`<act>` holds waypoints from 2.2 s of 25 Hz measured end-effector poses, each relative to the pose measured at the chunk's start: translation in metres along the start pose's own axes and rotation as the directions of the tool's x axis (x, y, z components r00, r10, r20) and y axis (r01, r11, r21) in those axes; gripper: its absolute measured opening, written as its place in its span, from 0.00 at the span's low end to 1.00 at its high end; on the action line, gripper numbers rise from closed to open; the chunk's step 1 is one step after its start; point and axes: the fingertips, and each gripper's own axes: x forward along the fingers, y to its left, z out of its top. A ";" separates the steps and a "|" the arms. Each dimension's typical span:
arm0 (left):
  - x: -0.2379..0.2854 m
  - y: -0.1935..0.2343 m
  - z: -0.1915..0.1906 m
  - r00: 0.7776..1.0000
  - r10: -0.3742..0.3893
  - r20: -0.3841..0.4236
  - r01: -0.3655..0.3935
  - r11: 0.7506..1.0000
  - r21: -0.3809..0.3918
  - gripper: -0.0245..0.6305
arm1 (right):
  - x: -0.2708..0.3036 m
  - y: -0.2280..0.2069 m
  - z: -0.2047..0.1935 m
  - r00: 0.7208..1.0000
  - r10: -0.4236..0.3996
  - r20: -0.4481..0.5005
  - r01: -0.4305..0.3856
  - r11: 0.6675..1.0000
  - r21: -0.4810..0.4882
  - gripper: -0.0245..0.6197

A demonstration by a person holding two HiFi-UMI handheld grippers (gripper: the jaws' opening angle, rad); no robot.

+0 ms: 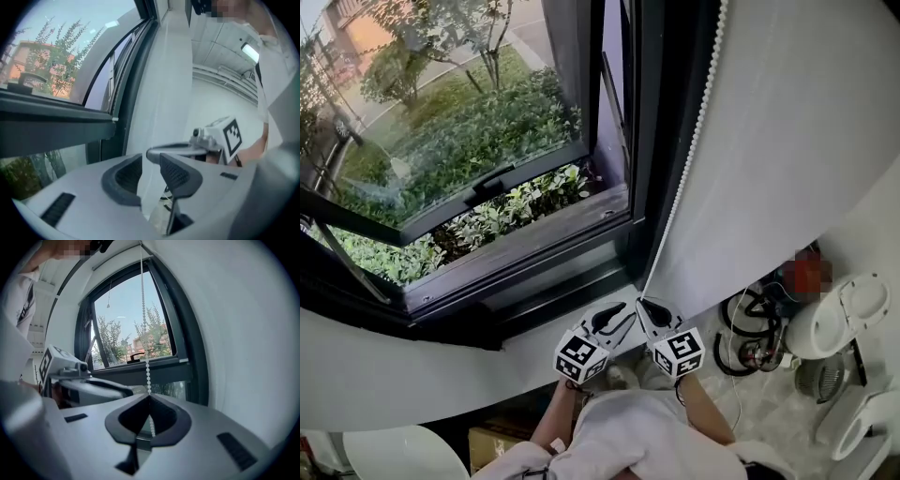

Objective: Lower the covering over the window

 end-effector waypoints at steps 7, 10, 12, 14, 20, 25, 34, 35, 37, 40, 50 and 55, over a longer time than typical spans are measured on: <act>-0.020 -0.012 0.094 0.984 -0.022 0.178 0.003 0.995 0.104 0.22 | 0.003 0.000 -0.025 0.999 -0.001 -0.045 0.002 1.000 0.020 0.03; -0.022 -0.021 0.131 0.971 -0.046 0.234 0.006 0.986 0.165 0.22 | 0.004 0.001 -0.031 0.999 -0.002 -0.050 0.003 1.000 0.025 0.03; -0.020 -0.027 0.153 0.963 -0.064 0.262 0.009 0.978 0.208 0.22 | 0.004 0.001 -0.031 0.999 -0.003 -0.048 0.004 1.000 0.025 0.03; -0.019 -0.031 0.174 0.953 -0.079 0.291 0.007 0.970 0.242 0.22 | 0.005 0.001 -0.030 0.999 -0.003 -0.047 0.004 1.000 0.021 0.03; -0.008 -0.036 0.223 0.934 -0.090 0.346 -0.027 0.948 0.318 0.16 | 0.006 0.003 -0.030 0.999 -0.001 -0.048 0.001 1.000 0.012 0.03; 0.001 -0.034 0.229 0.929 -0.059 0.367 -0.082 0.930 0.357 0.07 | 0.008 0.002 -0.030 0.999 -0.007 -0.051 0.007 1.000 0.002 0.03; 0.010 -0.027 0.196 0.950 -0.016 0.312 -0.080 0.953 0.291 0.06 | 0.014 -0.002 -0.058 0.987 -0.022 -0.162 0.021 1.000 -0.007 0.03; 0.011 -0.026 0.191 0.952 -0.011 0.304 -0.080 0.955 0.286 0.06 | 0.014 -0.002 -0.063 0.984 -0.021 -0.175 0.021 1.000 -0.006 0.03; 0.012 -0.024 0.182 0.957 -0.005 0.291 -0.078 0.959 0.274 0.06 | 0.016 -0.002 -0.073 0.980 -0.021 -0.196 0.020 1.000 -0.005 0.03; 0.013 -0.020 0.170 0.962 0.007 0.273 -0.081 0.962 0.260 0.06 | 0.017 -0.002 -0.085 0.974 -0.022 -0.225 0.020 1.000 -0.009 0.03; 0.016 -0.011 0.139 0.973 0.040 0.228 -0.094 0.968 0.231 0.06 | 0.026 -0.002 -0.115 0.955 -0.029 -0.294 0.019 0.999 -0.039 0.03; 0.018 -0.008 0.126 0.977 0.054 0.204 -0.100 0.970 0.223 0.06 | 0.028 -0.002 -0.127 0.944 -0.033 -0.327 0.010 0.997 -0.070 0.03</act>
